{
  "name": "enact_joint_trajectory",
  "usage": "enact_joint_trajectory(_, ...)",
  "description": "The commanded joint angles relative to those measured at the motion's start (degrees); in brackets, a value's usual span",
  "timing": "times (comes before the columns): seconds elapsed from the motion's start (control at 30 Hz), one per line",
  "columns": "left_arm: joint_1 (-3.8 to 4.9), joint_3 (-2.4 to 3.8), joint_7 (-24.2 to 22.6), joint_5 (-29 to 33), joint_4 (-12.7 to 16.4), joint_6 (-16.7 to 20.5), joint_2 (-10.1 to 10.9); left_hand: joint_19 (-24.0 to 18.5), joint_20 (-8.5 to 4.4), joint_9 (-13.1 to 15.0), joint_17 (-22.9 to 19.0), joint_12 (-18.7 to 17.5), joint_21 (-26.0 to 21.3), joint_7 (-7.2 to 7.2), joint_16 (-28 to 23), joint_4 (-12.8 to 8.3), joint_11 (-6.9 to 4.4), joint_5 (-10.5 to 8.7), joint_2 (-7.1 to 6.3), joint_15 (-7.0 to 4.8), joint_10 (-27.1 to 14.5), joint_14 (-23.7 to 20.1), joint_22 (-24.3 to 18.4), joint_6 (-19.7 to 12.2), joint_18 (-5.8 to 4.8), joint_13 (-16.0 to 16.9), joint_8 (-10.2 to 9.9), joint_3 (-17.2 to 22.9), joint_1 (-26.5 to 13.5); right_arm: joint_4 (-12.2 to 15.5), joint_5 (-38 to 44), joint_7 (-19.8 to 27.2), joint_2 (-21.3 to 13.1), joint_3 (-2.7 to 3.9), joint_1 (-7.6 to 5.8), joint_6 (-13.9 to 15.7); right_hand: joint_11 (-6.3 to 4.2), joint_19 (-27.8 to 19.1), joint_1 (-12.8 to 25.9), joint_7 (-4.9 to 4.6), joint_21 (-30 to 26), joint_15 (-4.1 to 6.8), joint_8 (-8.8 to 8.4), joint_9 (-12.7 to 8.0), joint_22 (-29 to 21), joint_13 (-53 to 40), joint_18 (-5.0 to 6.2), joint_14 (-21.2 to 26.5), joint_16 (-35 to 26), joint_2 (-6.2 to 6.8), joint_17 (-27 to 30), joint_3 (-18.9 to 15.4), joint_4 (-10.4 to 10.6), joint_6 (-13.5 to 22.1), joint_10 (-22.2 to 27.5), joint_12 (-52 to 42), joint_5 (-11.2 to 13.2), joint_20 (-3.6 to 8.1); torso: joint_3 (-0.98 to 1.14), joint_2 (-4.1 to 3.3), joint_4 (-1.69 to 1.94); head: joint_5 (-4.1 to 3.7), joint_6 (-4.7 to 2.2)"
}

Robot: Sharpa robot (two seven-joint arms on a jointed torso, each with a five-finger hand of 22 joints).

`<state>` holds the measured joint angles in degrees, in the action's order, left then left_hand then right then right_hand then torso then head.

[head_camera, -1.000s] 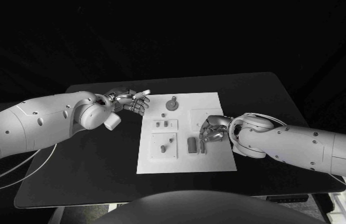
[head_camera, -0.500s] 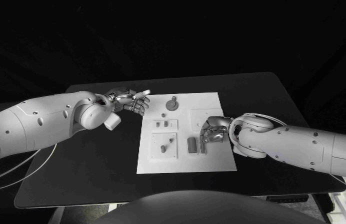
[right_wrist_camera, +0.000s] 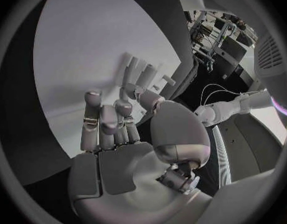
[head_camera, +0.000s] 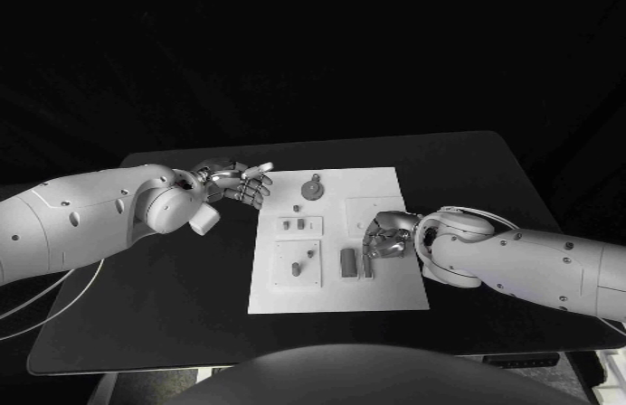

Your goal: Assemble the parts on the task board

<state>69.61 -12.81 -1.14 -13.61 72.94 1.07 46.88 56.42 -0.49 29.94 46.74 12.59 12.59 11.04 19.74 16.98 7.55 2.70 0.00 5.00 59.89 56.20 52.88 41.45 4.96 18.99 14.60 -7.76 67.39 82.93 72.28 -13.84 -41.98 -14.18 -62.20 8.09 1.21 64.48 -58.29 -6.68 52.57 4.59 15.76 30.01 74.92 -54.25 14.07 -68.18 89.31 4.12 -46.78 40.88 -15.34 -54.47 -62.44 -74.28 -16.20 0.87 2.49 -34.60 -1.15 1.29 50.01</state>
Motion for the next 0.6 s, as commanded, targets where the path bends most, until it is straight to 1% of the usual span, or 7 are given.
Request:
enact_joint_trajectory(0.03,0.07,0.04,-0.26,-0.06,0.18,-0.58,-0.03,-0.33,0.09,-0.07,0.08,0.24,-0.33,1.61,-0.27,-0.01,0.03,0.19,0.05,0.31,-0.40,-0.15,0.09,-0.51,0.74,-0.08,-0.01,0.42,-0.55,-0.24,3.71,0.92,0.15,-0.02,0.13,0.49,-0.15,-0.25,-0.21,-0.72,-0.22,0.21,0.41,-0.04,0.42,0.08,0.93,0.16,0.03,-0.42,-0.13,0.00,-0.40,-0.02,-0.15,-0.31,0.12,-0.07,0.00,-0.02,-0.02,0.05,-0.01)
enact_joint_trajectory(0.17,0.07,0.04,-0.24,-0.06,0.18,-0.63,-0.04,-0.33,0.08,-0.07,0.09,0.24,-0.34,1.61,-0.27,-0.02,0.03,0.19,0.05,0.31,-0.40,-0.15,0.09,-0.52,0.74,-0.08,-0.01,0.42,-0.56,-0.29,3.72,1.14,0.31,-0.02,0.29,0.65,-0.39,-0.15,-0.32,-0.46,-0.18,0.37,0.97,0.12,0.43,0.17,0.93,-0.09,0.04,-0.53,-0.38,-0.01,-0.58,-0.93,-0.30,-0.34,0.13,-0.09,0.03,-0.02,-0.01,0.04,-0.01)
enact_joint_trajectory(0.3,0.12,0.04,-0.16,-0.06,0.35,-0.62,0.10,-0.34,0.08,-0.07,0.09,0.24,-0.34,1.61,-0.27,-0.03,0.03,0.19,0.04,0.31,-0.40,-0.15,0.09,-0.52,0.74,-0.08,-0.01,0.43,-0.56,-0.38,4.30,1.18,0.52,-0.02,0.38,1.23,-0.97,0.01,-0.34,0.18,-0.17,0.81,2.13,0.62,0.41,0.32,0.93,-0.36,-0.01,-0.49,-0.54,-0.14,-0.60,-2.74,-0.56,-0.34,0.14,-0.07,0.05,-0.10,0.00,0.09,-0.01)
enact_joint_trajectory(0.37,0.12,0.04,-0.09,-0.06,0.38,-0.71,0.11,-0.34,0.08,-0.07,0.09,0.24,-0.34,1.60,-0.28,-0.03,0.03,0.19,0.04,0.30,-0.41,-0.15,0.09,-0.52,0.75,-0.08,-0.01,0.43,-0.56,-0.38,4.33,1.12,0.54,-0.02,0.44,1.57,-1.16,0.07,-0.34,0.38,-0.19,1.00,2.42,0.78,0.38,0.40,0.93,-0.50,-0.04,-0.43,-0.63,-0.18,-0.61,-3.15,-0.73,-0.31,0.13,-0.04,0.05,-0.09,0.01,0.10,-0.01)
enact_joint_trajectory(0.53,0.15,0.04,0.03,-0.06,0.47,-0.71,0.21,-0.35,0.07,-0.07,0.09,0.24,-0.35,1.61,-0.28,-0.04,0.03,0.19,0.01,0.30,-0.41,-0.16,0.09,-0.53,0.75,-0.08,-0.01,0.44,-0.55,-0.35,4.65,0.70,0.60,-0.02,0.49,2.15,-1.54,0.26,-0.19,0.78,-0.22,1.33,3.09,1.22,0.32,0.55,0.93,-0.81,-0.08,0.07,-0.85,-0.36,-0.47,-4.05,-1.02,-0.23,0.14,0.02,0.07,-0.10,0.01,0.17,-0.01)
enact_joint_trajectory(0.6,0.15,0.04,0.11,-0.08,0.45,-0.82,0.17,-0.35,0.07,-0.07,0.10,0.24,-0.35,1.61,-0.29,-0.04,0.03,0.19,0.00,0.30,-0.42,-0.16,0.09,-0.53,0.75,-0.08,-0.01,0.44,-0.55,-0.32,4.65,0.63,0.68,-0.02,0.49,2.08,-1.64,0.32,-0.01,0.87,-0.24,1.43,3.23,1.35,0.30,0.60,0.93,-0.85,-0.12,0.39,-0.81,-0.48,-0.28,-4.20,-1.10,-0.19,0.15,0.03,0.04,-0.06,-0.01,0.20,-0.01)
